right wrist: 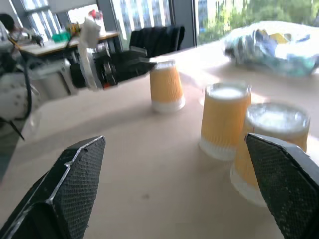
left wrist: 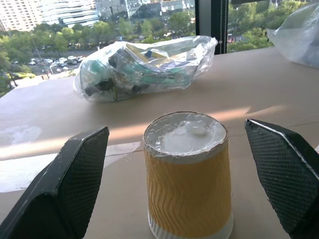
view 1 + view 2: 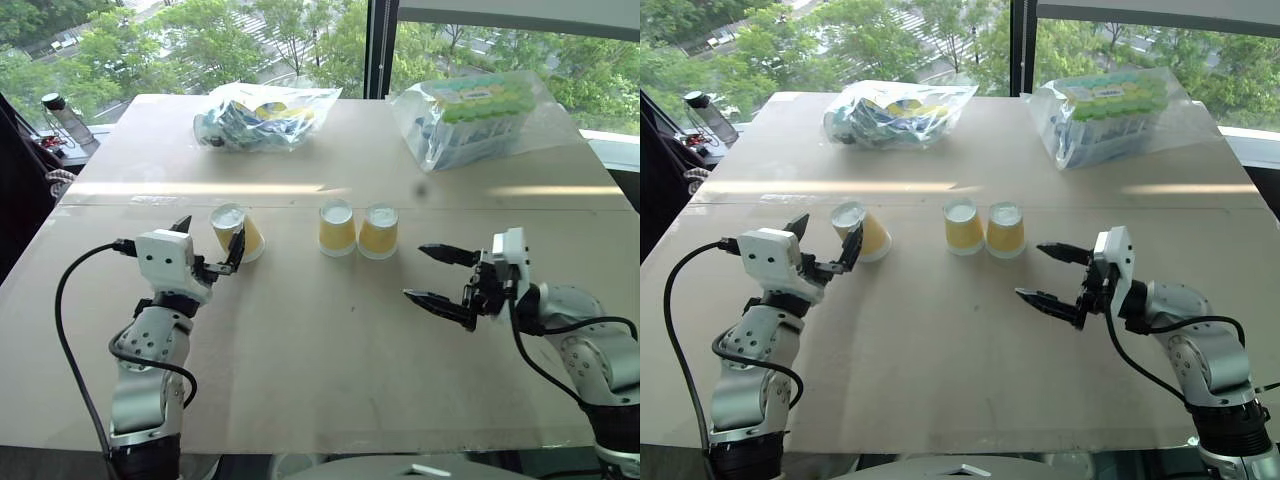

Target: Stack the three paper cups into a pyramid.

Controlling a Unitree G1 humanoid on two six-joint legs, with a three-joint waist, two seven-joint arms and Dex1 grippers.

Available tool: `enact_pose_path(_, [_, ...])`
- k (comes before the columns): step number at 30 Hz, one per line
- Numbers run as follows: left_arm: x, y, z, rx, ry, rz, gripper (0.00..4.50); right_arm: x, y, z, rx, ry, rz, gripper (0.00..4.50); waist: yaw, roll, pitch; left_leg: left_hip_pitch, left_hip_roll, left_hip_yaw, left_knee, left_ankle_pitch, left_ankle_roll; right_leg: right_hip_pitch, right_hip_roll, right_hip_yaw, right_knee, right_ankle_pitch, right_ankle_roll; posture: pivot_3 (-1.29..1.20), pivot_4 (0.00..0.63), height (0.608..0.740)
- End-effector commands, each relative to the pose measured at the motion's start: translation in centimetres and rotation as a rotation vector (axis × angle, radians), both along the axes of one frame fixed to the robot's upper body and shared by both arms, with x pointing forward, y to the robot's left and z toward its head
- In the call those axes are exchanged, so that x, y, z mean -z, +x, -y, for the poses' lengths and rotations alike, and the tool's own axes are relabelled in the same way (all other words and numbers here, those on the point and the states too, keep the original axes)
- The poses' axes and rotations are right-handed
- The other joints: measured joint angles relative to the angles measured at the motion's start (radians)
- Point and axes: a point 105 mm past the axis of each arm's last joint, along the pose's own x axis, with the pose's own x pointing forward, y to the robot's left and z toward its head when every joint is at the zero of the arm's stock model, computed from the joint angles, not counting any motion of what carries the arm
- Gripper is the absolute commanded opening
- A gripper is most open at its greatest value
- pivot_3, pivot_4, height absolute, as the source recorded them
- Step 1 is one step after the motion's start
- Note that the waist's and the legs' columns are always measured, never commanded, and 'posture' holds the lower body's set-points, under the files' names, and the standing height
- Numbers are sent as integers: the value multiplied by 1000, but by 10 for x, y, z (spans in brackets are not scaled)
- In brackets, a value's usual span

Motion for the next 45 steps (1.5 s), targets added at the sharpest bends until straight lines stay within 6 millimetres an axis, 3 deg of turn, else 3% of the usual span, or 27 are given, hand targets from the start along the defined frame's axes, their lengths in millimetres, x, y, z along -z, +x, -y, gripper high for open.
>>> enact_pose_path(1, [-2,7,1,-2,17,18,4500,-20,-6,-1,-8,56,100,4436,2,0,0,0,0,0,0,0,0,0,0,0,0,0,0,0,150,740])
enact_pose_path(13, [6,31,9,68,4,-21,4500,-21,-8,-1,-4,102,144,4436,9,0,0,0,-1,0,0,0,0,0,-1,0,0,0,0,0,150,740])
enact_pose_path(16, [7,32,8,68,5,-19,3641,-21,-8,-1,-3,100,145,4500,9,0,0,-1,-1,0,0,0,0,0,-1,0,0,0,0,0,150,740])
enact_pose_path(19, [6,32,7,67,10,-9,2353,-22,-9,-2,-3,102,146,4500,9,0,0,-1,-1,0,0,0,0,0,-1,0,0,0,0,0,150,740])
enact_pose_path(20, [5,32,7,66,12,-3,2163,-22,-9,-2,-2,102,146,4500,9,0,0,-1,-1,0,0,0,0,0,-1,0,0,0,0,0,150,740])
enact_pose_path(25, [-18,33,17,146,51,73,2130,-23,-10,3,19,101,146,4500,13,0,0,-1,-1,0,0,0,0,0,-1,0,0,0,0,0,150,740])
enact_pose_path(31, [-79,48,74,477,49,129,2130,-37,-6,34,142,151,185,4500,31,-1,1,-3,-1,1,2,0,0,0,-1,-4,0,0,0,0,150,740])
enact_pose_path(34, [-100,52,101,634,69,123,2130,-38,-9,46,188,139,209,4500,30,-1,1,-4,-2,1,3,0,0,1,-2,-4,0,0,0,0,150,740])
enact_pose_path(39, [-118,54,145,892,113,90,2130,-36,-16,52,239,148,222,4500,21,-1,1,-3,-3,0,2,0,0,0,-1,-3,0,0,0,0,150,740])
enact_pose_path(45, [-107,56,164,1005,135,37,2130,-38,-20,53,286,163,239,4500,9,0,1,-2,-3,0,1,0,0,0,0,-2,1,0,0,0,150,740])
